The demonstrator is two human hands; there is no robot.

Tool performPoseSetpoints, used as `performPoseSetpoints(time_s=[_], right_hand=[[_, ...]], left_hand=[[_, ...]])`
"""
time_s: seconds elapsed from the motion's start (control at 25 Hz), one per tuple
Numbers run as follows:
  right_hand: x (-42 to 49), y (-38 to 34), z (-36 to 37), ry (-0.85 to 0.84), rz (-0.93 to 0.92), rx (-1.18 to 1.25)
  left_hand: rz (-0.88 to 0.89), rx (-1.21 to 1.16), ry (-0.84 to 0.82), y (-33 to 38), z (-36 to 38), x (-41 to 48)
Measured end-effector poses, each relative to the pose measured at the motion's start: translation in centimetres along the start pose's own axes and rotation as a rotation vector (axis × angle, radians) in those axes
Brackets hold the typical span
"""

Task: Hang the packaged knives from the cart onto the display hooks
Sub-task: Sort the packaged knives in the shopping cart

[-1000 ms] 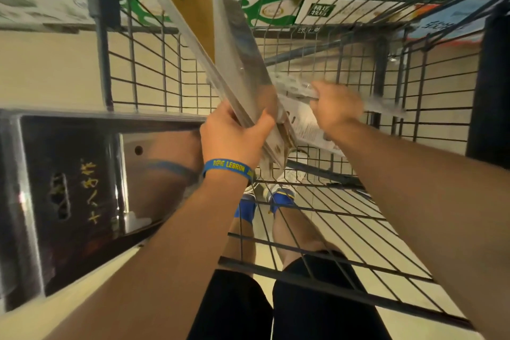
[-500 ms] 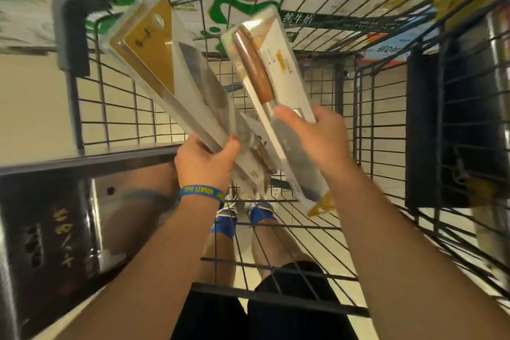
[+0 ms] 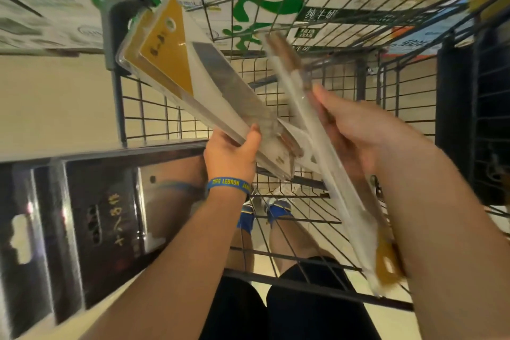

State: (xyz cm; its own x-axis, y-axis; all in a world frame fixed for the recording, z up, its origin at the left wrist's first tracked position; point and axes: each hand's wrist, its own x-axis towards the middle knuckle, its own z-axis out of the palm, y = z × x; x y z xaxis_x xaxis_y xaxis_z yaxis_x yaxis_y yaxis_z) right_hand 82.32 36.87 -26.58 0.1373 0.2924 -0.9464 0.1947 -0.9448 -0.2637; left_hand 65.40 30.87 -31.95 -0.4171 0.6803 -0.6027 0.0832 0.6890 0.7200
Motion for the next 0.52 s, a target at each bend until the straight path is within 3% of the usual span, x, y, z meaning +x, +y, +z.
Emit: performPoseSetpoints(time_s=[0.2,0.28,0.4,0.48,0.52], right_hand=[[0.0,4.0,1.7,-0.040,0.189,0.863],[0.3,4.6,3.6,-0.055,0.230,0.931],[1.1,4.2,5.5,-0.145,0.186,0.573],[2.2,3.2,5.7,-0.072,0.174,0.108],[2.5,3.0,5.4,-0.002,0.130,-0.200]], left_hand=[[0.081,0.096,-0.059,0.7,-0.2,-0.7],[0.110,0.208,-0.116,0.9,0.0,-0.8],[0.141,0.384,-0.227,1.4,0.1,-1.3],[0.121,0.410,-0.234,1.3,0.0,-1.1],[0.026,0.384,-0.220,1.1,0.2,-0.6]])
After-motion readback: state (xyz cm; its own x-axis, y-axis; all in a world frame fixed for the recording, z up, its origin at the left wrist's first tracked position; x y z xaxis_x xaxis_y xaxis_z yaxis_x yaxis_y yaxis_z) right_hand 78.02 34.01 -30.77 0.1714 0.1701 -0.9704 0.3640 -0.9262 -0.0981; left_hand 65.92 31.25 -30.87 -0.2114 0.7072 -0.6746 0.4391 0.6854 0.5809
